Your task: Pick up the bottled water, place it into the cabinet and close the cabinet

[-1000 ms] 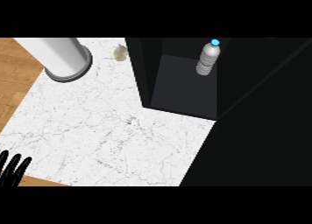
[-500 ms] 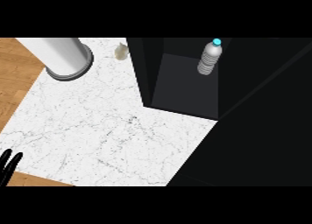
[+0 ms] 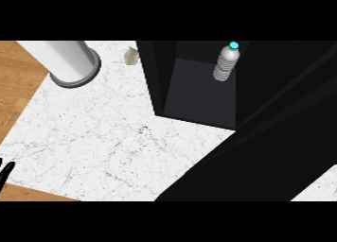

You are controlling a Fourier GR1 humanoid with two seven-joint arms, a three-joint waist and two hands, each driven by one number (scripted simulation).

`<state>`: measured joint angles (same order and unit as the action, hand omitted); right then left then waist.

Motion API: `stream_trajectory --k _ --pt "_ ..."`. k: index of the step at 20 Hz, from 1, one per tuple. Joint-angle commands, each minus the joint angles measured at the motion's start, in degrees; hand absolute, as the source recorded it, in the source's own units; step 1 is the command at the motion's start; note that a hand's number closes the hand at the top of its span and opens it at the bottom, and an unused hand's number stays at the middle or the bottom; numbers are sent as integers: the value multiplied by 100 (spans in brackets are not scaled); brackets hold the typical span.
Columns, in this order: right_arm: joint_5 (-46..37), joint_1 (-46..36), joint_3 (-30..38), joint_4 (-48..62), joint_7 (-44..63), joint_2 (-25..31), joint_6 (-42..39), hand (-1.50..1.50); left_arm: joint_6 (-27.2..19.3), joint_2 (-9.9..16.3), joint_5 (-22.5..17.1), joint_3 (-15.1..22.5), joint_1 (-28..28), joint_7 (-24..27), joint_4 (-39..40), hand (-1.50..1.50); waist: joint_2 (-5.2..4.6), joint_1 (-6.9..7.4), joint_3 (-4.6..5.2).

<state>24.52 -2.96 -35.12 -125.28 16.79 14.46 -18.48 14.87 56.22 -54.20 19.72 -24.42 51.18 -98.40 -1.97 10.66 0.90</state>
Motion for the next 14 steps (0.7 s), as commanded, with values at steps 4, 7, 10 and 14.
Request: stream_trajectory --k 4,7,10,14 --pt "-57 -1337 1226 1868 408 -858 1044 150 290 39 -121 -157 -219 159 171 -150 54 -185 -49" --pt "-449 -2117 1663 2770 327 -1209 1532 150 256 22 -125 -132 -258 71 104 -150 56 -261 -64" --pt "-599 -3033 2122 3710 246 -1352 1740 150 464 39 -146 -170 -257 87 96 -150 57 -338 -71" --pt "-776 -4079 2481 5122 55 -1332 1739 150 449 -58 -151 -261 -476 174 71 -150 88 -427 -82"
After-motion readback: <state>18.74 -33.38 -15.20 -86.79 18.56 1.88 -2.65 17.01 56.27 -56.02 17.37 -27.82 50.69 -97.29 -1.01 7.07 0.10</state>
